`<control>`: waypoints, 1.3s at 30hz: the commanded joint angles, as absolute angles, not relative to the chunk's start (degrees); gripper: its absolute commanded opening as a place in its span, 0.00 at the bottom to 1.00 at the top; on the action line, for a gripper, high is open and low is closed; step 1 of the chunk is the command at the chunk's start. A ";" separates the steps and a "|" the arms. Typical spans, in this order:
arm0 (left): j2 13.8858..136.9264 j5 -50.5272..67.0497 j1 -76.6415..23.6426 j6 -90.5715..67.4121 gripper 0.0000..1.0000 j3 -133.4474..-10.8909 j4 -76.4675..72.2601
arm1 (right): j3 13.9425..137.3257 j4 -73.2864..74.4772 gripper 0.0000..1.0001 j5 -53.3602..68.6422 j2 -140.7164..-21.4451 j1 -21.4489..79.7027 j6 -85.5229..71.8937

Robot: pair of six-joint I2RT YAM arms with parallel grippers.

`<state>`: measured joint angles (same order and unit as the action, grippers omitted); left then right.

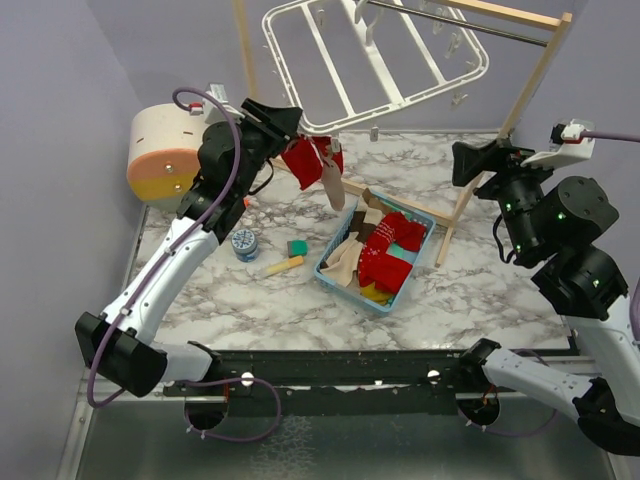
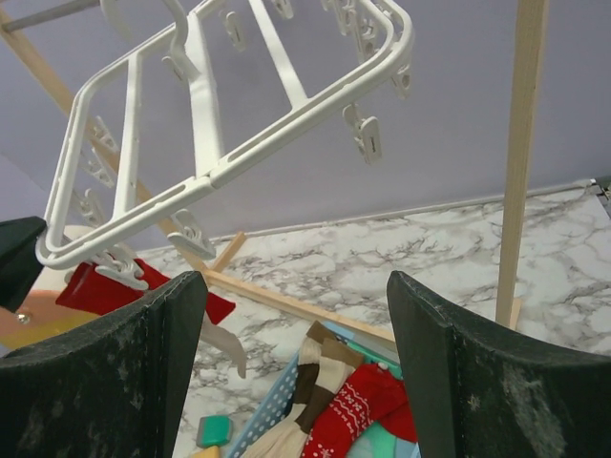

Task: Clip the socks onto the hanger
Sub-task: Rotate the hanger at the clothesline.

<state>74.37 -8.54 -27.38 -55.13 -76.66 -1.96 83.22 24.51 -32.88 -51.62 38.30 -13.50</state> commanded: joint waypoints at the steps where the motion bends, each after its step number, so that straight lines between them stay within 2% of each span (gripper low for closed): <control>1: 75.54 -7.82 -25.33 -55.17 0.44 -80.21 -3.69 | 81.13 23.35 0.81 -31.08 -50.94 38.53 -13.84; 10: 79.03 -7.61 -21.50 -54.39 0.44 -84.58 -5.65 | 79.11 21.37 0.81 -29.94 -50.39 38.52 -13.32; 12: 80.09 -7.60 -20.13 -54.04 0.47 -86.46 -5.27 | 79.15 21.36 0.81 -29.97 -50.13 38.55 -13.12; 21: 75.39 -13.07 -15.40 -49.59 0.86 -88.56 4.85 | 80.04 22.03 0.81 -29.60 -49.95 38.53 -12.30; 25: 69.89 -9.64 -15.47 -56.45 0.98 -84.94 10.55 | 78.70 20.78 0.82 -28.54 -49.27 38.52 -12.50; 29: 63.81 -3.01 -17.41 -65.47 0.99 -78.44 10.53 | 77.59 19.98 0.82 -27.71 -48.96 38.50 -13.12; 36: 59.47 -5.86 -29.72 -71.55 0.99 -72.41 9.73 | 75.59 19.03 0.82 -27.33 -48.37 38.52 -14.90; 39: 61.92 -8.46 -35.52 -70.93 0.92 -72.77 7.26 | 74.92 18.46 0.82 -27.40 -48.25 38.50 -15.81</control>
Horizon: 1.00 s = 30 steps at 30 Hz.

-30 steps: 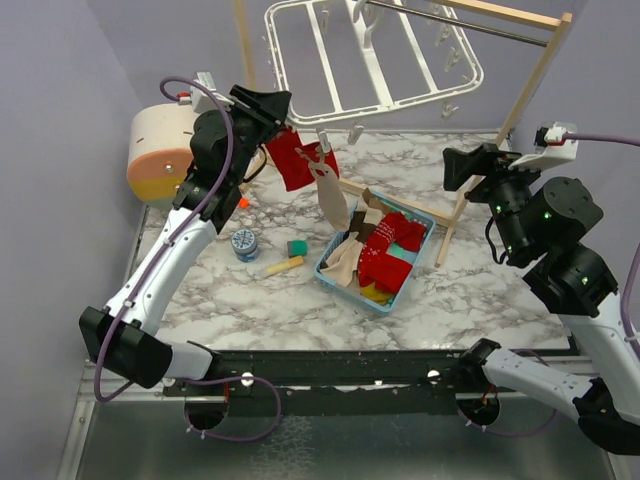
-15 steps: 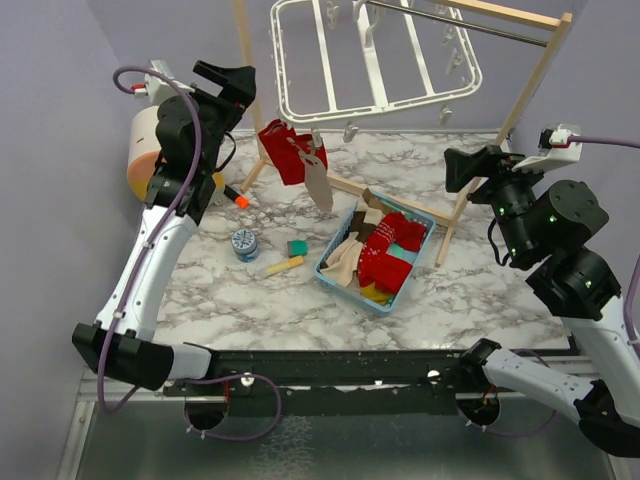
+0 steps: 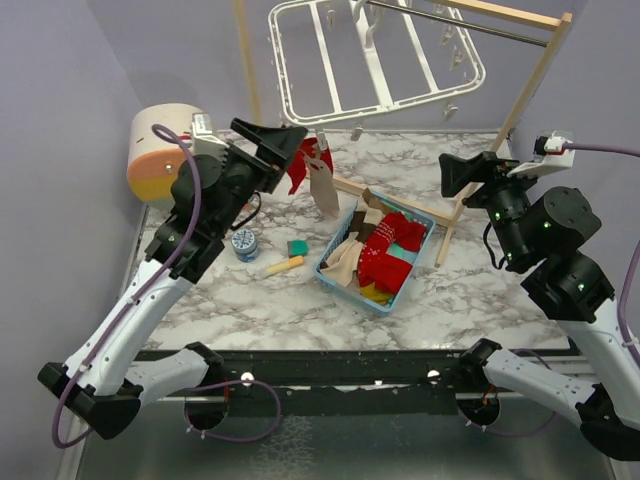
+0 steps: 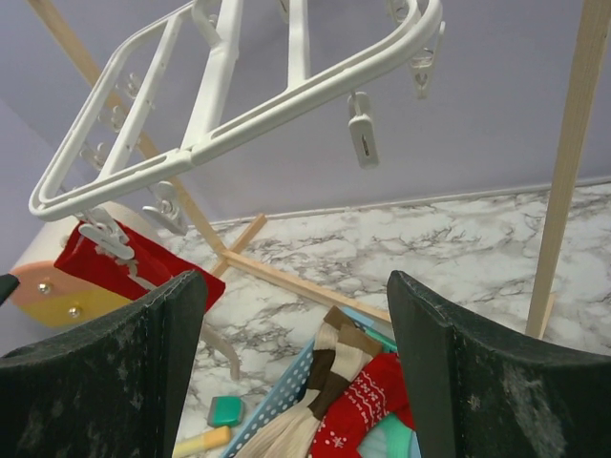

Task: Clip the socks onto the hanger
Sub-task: Rotate the hanger at the clothesline.

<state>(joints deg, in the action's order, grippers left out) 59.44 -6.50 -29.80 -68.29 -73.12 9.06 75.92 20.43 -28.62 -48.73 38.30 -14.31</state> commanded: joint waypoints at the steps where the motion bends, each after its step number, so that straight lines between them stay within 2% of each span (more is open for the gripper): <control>1: 62.75 -8.53 -36.66 -71.07 0.90 -72.71 6.11 | 74.82 18.38 0.82 -27.40 -48.25 38.56 -16.15; 9: 69.14 -11.15 -39.53 -72.41 0.76 -73.30 -5.27 | 74.27 17.80 0.82 -27.33 -48.12 38.51 -17.80; 19: 76.75 -14.06 -39.43 -72.77 0.62 -76.87 -10.16 | 74.23 18.23 0.82 -27.13 -48.06 38.55 -18.35; 25: 75.34 -16.81 -37.20 -71.59 0.41 -76.26 -10.77 | 73.46 18.65 0.82 -27.42 -47.57 38.56 -18.44; 30: 73.85 -15.63 -31.94 -72.15 0.29 -75.57 -9.79 | 72.45 18.47 0.82 -26.85 -47.91 38.51 -19.70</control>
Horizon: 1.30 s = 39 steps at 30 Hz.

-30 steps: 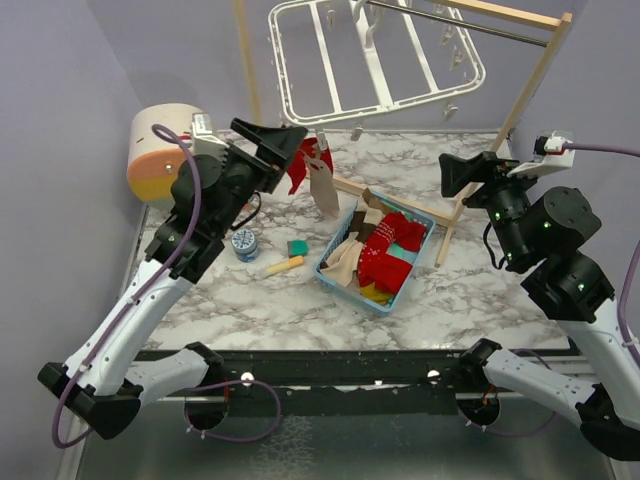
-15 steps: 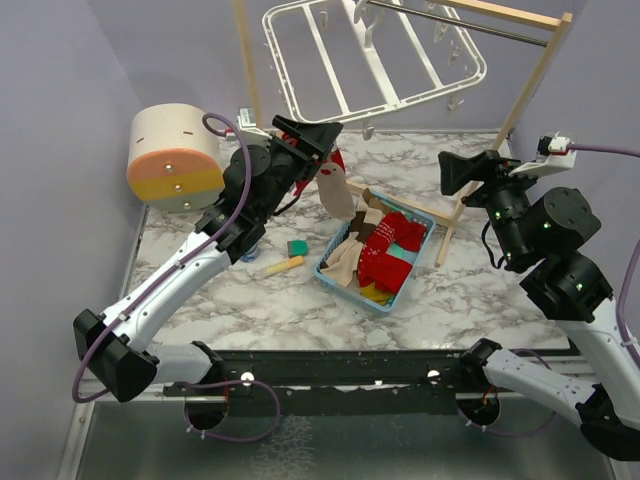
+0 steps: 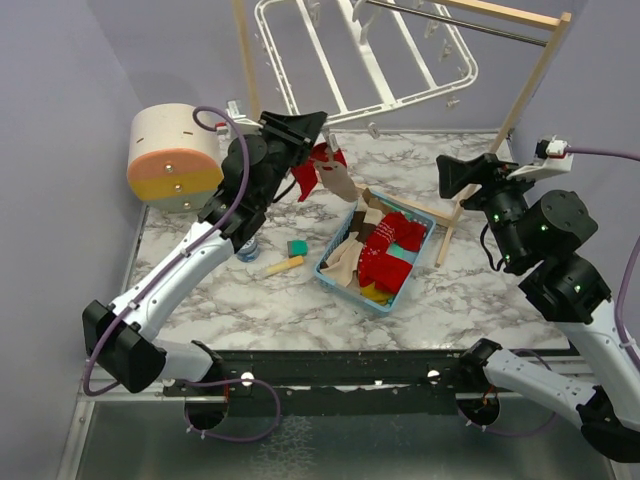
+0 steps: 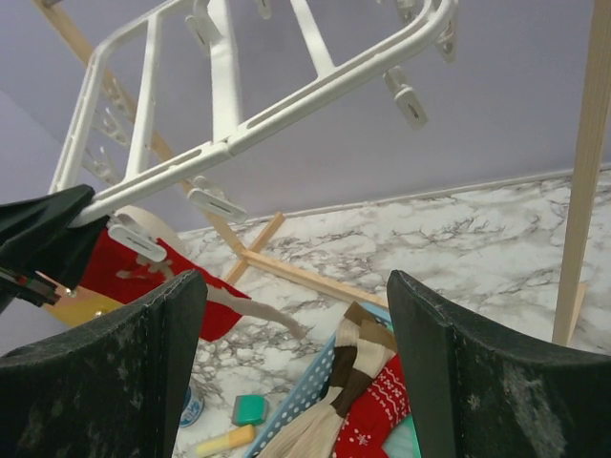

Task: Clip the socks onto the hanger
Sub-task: Rotate the hanger at the clothesline.

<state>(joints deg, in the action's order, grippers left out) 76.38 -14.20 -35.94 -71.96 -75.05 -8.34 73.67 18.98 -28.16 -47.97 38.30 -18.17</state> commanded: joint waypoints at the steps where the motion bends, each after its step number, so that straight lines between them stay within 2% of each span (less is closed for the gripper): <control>1: 73.61 -14.93 -30.67 -72.64 0.26 -75.44 -9.57 | 72.35 18.38 0.82 -26.42 -48.14 38.50 -20.32; 6: 73.18 -10.12 -23.82 -74.22 0.19 -75.85 -8.95 | 72.08 17.18 0.82 -24.61 -49.32 38.54 -23.31; 10: 74.46 -5.36 -20.68 -74.52 0.19 -77.59 -8.06 | 72.16 17.00 0.84 -25.71 -50.24 38.52 -28.56; 17: 76.83 -0.11 -18.02 -77.91 0.19 -77.81 -8.96 | 71.78 14.94 0.86 -32.13 -50.35 38.54 -48.59; 27: 80.05 6.88 -14.39 -79.39 0.19 -80.50 -9.05 | 74.89 10.65 0.83 -36.81 -57.47 38.03 -57.83; 39: 82.50 12.00 -12.13 -81.23 0.18 -81.38 -10.11 | 77.65 6.31 0.71 -23.51 -65.02 22.37 -63.51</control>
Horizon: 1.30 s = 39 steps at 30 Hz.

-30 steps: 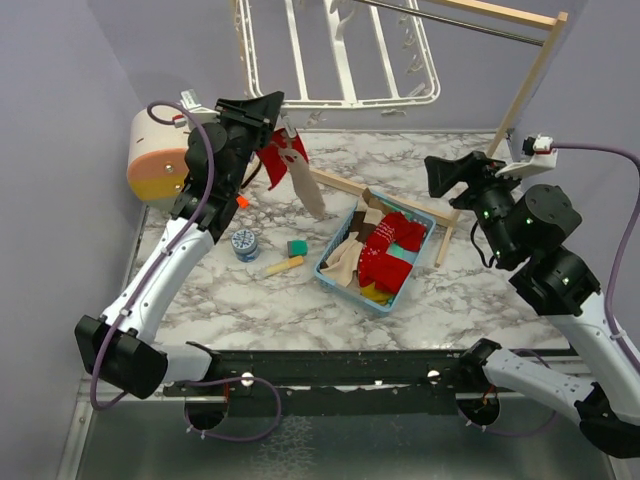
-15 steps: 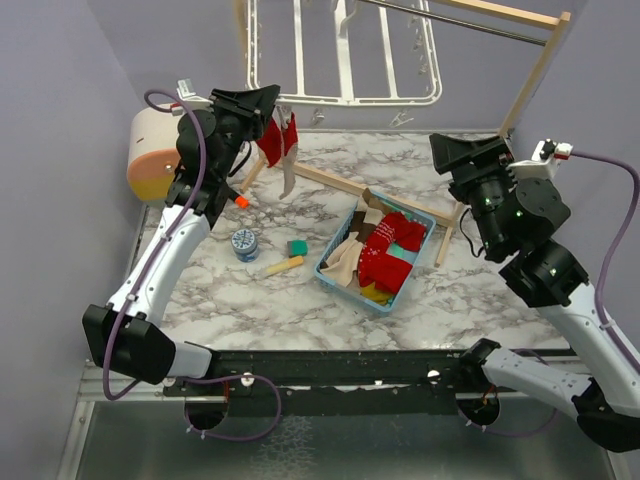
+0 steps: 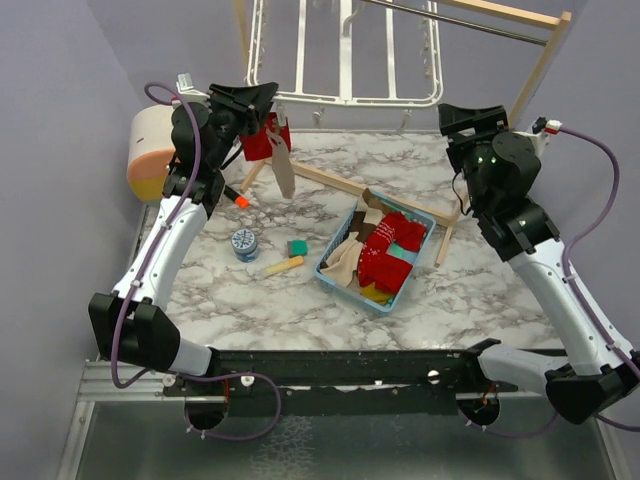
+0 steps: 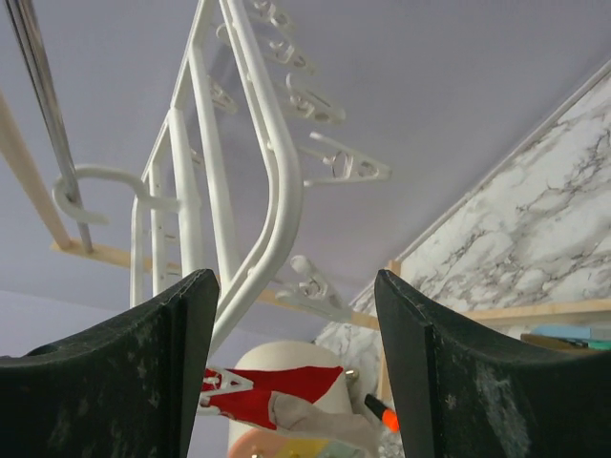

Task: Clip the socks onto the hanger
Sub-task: Rotate the hanger at the clothesline.

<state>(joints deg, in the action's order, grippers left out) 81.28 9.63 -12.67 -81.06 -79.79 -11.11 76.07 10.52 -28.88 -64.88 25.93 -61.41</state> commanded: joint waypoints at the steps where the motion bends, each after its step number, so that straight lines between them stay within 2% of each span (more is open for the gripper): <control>1: 82.60 12.10 -12.10 -81.19 0.18 -81.39 -10.05 | 77.84 5.86 0.70 -21.59 -65.54 20.77 -63.69; 7: 83.02 12.74 -11.57 -81.25 0.18 -81.67 -10.11 | 78.99 2.88 0.65 -11.40 -69.15 15.91 -64.96; 14: 83.87 13.92 -11.09 -80.95 0.18 -82.95 -9.78 | 81.87 2.37 0.62 -6.52 -72.79 15.30 -64.98; 18: 84.42 14.76 -10.99 -80.95 0.18 -83.81 -9.76 | 83.28 3.25 0.54 -5.03 -74.31 15.29 -65.14; 21: 84.54 15.25 -10.99 -80.73 0.19 -84.38 -9.56 | 82.98 2.91 0.43 -4.16 -74.58 15.29 -65.83; 25: 84.35 15.81 -10.90 -80.13 0.29 -85.06 -8.83 | 82.65 2.95 0.33 -2.74 -74.46 15.21 -67.43; 29: 83.60 16.32 -10.90 -78.81 0.49 -85.19 -7.48 | 81.38 2.29 0.21 -1.76 -73.34 15.26 -69.51; 31: 82.78 16.36 -10.90 -77.93 0.55 -84.66 -6.58 | 80.75 2.29 0.15 -1.55 -72.55 15.29 -70.51; 34: 80.89 16.57 -10.90 -77.21 0.60 -83.03 -5.69 | 80.01 2.32 0.09 -1.07 -71.39 15.21 -71.91; 39: 78.20 17.78 -10.90 -77.00 0.61 -80.64 -4.76 | 79.32 3.43 0.04 -0.48 -69.68 15.21 -73.61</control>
<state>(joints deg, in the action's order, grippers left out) 82.37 15.18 -11.09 -78.11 -82.13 -6.63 80.12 3.92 -3.27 -72.27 15.27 -71.46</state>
